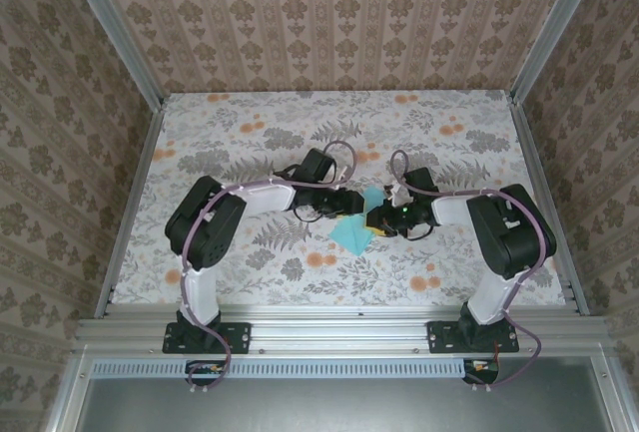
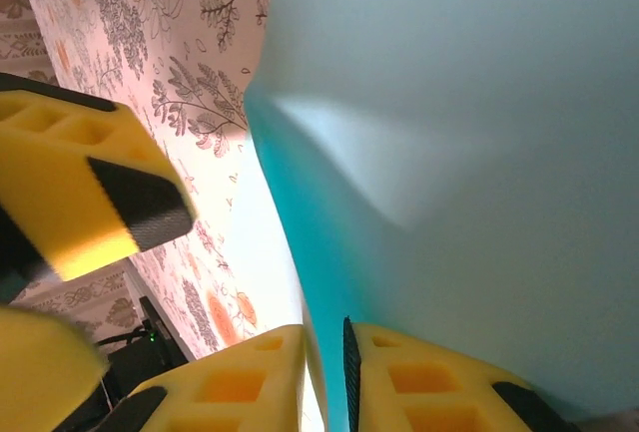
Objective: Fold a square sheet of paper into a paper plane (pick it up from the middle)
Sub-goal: Turn over the paper at the center of the table.
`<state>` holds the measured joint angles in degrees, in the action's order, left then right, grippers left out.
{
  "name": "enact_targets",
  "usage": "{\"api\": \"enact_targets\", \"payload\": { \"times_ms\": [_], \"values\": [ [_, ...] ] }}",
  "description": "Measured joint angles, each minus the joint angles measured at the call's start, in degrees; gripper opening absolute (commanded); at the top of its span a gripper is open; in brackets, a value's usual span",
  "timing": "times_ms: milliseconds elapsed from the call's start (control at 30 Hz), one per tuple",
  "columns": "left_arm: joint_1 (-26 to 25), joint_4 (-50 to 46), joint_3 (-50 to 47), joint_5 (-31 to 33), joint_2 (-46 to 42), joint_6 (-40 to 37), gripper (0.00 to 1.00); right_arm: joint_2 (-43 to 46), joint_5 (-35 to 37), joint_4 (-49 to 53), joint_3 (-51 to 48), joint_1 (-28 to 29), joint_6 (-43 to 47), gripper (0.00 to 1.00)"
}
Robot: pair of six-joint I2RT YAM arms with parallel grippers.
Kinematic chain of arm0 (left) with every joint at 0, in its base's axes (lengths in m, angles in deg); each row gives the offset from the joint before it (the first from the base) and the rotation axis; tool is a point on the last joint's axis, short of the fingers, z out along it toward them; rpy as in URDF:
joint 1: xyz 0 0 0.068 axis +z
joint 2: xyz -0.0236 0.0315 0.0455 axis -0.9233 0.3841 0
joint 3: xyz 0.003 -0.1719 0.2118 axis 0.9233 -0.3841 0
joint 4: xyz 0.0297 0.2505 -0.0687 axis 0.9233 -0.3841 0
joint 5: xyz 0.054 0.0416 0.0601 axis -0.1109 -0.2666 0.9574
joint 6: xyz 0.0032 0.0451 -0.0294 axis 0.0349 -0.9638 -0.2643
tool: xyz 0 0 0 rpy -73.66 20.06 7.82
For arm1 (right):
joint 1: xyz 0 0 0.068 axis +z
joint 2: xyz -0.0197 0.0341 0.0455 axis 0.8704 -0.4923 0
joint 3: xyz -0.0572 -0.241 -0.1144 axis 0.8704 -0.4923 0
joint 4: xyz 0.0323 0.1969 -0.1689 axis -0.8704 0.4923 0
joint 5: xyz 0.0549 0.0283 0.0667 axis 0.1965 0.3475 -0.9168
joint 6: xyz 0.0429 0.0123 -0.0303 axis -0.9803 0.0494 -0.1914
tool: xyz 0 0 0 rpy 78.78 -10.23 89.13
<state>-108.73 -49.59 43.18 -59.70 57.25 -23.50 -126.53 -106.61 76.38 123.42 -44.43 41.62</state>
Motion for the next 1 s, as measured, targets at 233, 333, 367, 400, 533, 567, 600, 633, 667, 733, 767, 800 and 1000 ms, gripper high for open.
{"api": "enact_targets", "payload": {
  "times_ms": [233, 333, 367, 400, 533, 567, 600, 633, 667, 733, 767, 800, 1000],
  "values": [
    [1.7, -2.1, -2.5, 1.5, -4.4, -1.4, 0.61, -1.7, -0.7, -2.1, 0.1, 1.6, -1.4, 0.07],
    [2.8, -1.4, -5.6, 1.7, -6.4, -1.3, 0.63, -1.6, -1.1, -2.7, 0.1, 1.8, -1.9, 0.01],
    [3.3, -0.7, -7.1, 1.7, -7.2, -0.9, 0.64, -1.2, -1.4, -2.7, 0.1, 1.8, -2.0, 0.00],
    [3.9, 0.2, -8.8, 1.7, -8.0, -0.4, 0.67, -0.8, -1.6, -2.7, 0.2, 1.8, -2.0, 0.00],
    [5.5, 4.0, -14.4, 1.7, -10.5, 2.9, 0.71, 1.9, -2.4, -2.8, 0.7, 1.8, -2.1, 0.00],
    [5.7, 5.7, -15.7, 1.6, -11.2, 4.2, 0.72, 2.5, -2.9, -3.2, 0.8, 1.8, -2.4, 0.00],
    [5.7, 7.7, -16.9, 1.6, -11.8, 5.7, 0.72, 3.1, -3.4, -3.7, 0.9, 1.8, -2.9, 0.00],
    [5.8, 9.7, -17.9, 1.3, -12.3, 7.1, 0.72, 3.5, -3.8, -4.3, 0.9, 1.8, -3.2, 0.00],
    [5.7, 11.7, -18.7, 1.2, -12.7, 8.5, 0.72, 3.8, -4.3, -5.2, 0.9, 1.8, -3.9, 0.00],
    [5.7, 15.8, -19.7, 0.8, -13.0, 11.4, 0.72, 4.0, -5.2, -7.0, 0.9, 1.8, -5.2, 0.00],
    [5.7, 18.1, -20.2, 0.7, -13.0, 12.9, 0.72, 4.0, -5.6, -7.8, 0.9, 1.8, -5.9, 0.00],
    [5.7, 20.2, -20.5, 0.6, -13.0, 14.4, 0.72, 4.2, -6.0, -8.5, 0.9, 1.8, -6.5, 0.00],
    [5.7, 29.4, -21.3, -0.8, -13.0, 21.0, 0.72, 6.3, -7.3, -11.9, 0.9, 1.8, -9.5, 0.00]
  ]
}}
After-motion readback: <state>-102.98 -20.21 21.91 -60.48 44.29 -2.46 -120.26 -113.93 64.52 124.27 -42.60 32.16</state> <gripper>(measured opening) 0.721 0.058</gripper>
